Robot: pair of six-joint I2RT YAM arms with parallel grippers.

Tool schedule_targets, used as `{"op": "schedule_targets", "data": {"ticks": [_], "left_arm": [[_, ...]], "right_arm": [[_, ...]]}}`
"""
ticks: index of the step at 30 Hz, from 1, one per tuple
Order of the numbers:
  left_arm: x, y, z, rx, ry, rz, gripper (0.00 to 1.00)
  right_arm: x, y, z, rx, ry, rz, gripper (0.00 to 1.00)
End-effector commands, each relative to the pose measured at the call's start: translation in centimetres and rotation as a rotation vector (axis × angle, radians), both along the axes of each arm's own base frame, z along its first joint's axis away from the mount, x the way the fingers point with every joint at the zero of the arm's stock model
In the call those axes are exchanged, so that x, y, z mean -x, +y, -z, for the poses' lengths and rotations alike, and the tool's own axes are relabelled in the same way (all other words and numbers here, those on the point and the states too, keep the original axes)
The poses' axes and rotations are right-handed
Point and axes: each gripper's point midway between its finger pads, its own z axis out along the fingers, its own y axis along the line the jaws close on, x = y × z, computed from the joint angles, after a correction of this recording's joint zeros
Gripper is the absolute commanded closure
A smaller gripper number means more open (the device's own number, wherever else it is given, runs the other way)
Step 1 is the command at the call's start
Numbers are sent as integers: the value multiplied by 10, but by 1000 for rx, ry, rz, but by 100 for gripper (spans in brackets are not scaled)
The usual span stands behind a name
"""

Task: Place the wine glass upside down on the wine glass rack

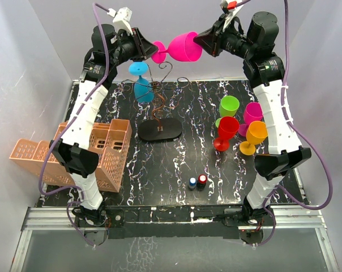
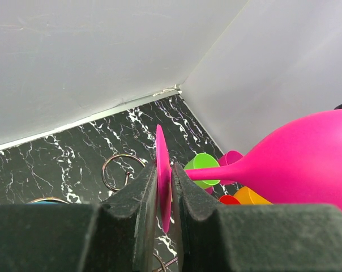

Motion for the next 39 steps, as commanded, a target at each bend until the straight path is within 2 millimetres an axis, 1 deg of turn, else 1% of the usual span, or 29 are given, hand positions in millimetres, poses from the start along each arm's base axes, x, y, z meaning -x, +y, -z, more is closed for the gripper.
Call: {"op": "schedule_targets", "data": {"ticks": [1,6,8,11,12,15,17,20,22,24,26,30,35,37,39], "left_arm": [[27,7,-45,41,-96,17,87],[28,10,-45,34,-95,7,89],[28,11,-44,30,-95,7,92],[29,12,-45,27,-96,2,100],[29,13,-46,27,-100,-5,100],[25,23,-54,25,-119,-40,100],[23,33,-63,19,-145,-76,100],[17,54,-75,-7,-182,-155,100],[14,70,-82,-37,-208,-229,100],[9,88,-88,-81,-240,-317,100],[6,106,-99,-136,-292,-408,100],[-3,139,-117,-283,-413,-569,100],[-16,161,-124,-450,-506,-677,100],[-20,167,-127,-515,-541,-719,100],[-24,167,-133,-579,-585,-755,100]], "right_arm": [[7,1,-26,-27,-79,-6,92],[0,-5,-28,-31,-86,44,92],[-1,-6,-27,-28,-88,51,92],[-3,-6,-25,-21,-91,56,92],[-4,-7,-24,-15,-95,61,91],[-9,-11,-20,11,-101,90,76],[-11,-14,-15,34,-107,111,62],[-16,-20,-8,67,-106,148,45],[-18,-25,-4,85,-104,176,35],[-24,-30,4,106,-95,213,30],[-18,-39,-2,113,-110,250,26],[-22,-52,3,134,-103,318,20],[-21,-69,20,160,-54,377,17],[-19,-75,27,167,-33,389,17],[-20,-85,35,162,-4,397,16]]}}
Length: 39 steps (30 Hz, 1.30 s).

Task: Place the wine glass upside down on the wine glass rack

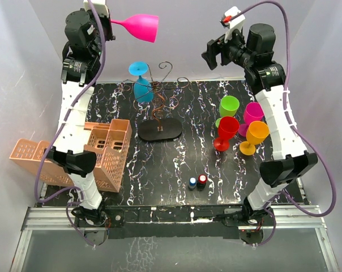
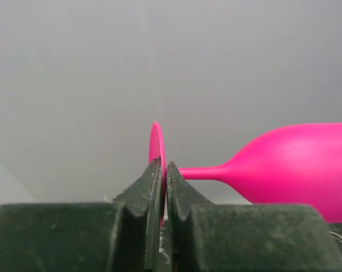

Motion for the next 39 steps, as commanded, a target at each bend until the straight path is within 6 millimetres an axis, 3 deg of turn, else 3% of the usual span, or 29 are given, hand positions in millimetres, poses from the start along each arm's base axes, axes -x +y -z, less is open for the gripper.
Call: {"op": "schedule_targets", "data": {"ticks": [1,6,12,18,24,28,39], "left_arm": [[7,20,-44,-182,-163,-165,100],[2,3,-55,-335,-241,-233,100],[-10,-34,-48,-554,-295,-253,100],[-30,-65,-19,-721,-295,-261,100],[-45,-82,13,-816,-254,-220,100],[-44,-97,41,-883,-215,-112,100],[-29,-108,62,-981,-163,21,100]], "right_arm": [[12,-32,-19,-25,-42,64,16],[12,-70,-2,-115,26,91,16],[22,-89,4,-123,45,105,13],[27,-97,12,-130,65,101,12],[32,-101,15,-135,73,96,12],[33,-104,20,-141,82,96,12],[36,-110,24,-187,101,68,11]]}}
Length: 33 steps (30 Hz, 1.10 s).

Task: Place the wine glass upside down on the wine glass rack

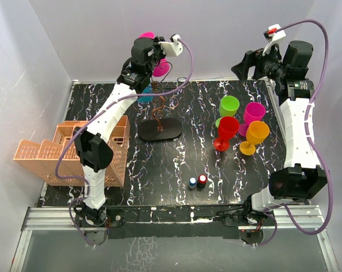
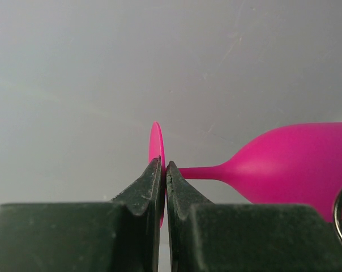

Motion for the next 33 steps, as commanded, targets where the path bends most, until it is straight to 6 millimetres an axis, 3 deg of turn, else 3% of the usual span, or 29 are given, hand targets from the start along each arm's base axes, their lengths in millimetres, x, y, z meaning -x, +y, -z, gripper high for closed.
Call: {"op": "schedule_targets", "data": {"ticks": [1,33], "left_arm": [[37,5,-60,30,-81,62,100],[79,-14,-26,-88,85,154,100]], "right_arm": [[9,0,-29,-25,-95,-23,11],[10,-14,-13,-101,-66,-47,10]]}}
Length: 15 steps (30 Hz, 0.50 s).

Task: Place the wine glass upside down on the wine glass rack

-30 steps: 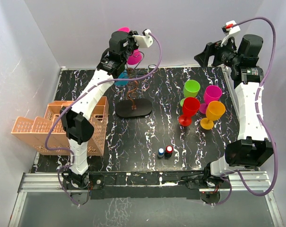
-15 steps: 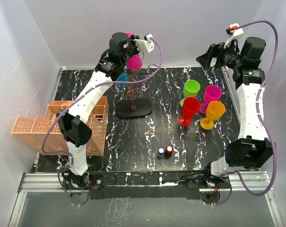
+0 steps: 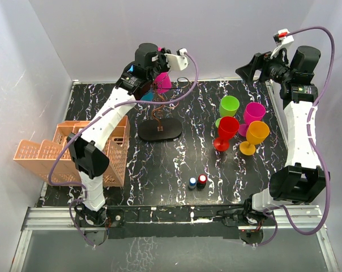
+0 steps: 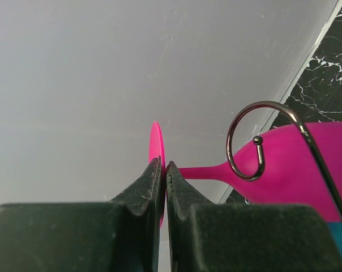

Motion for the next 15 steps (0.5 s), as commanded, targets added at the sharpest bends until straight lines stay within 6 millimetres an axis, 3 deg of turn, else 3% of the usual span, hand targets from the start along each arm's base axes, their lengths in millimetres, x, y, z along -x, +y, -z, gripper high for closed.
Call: {"op": "schedule_targets", "data": {"ticks": [1,15], "left_arm": [[33,10,-53,29,-83,22,100],[54,-2,-46,4,-56,49,100]], "right_arm": [[6,1,-23,1,-87,-17,10],[12,-3,-22,-17,-90,-22,10]]}}
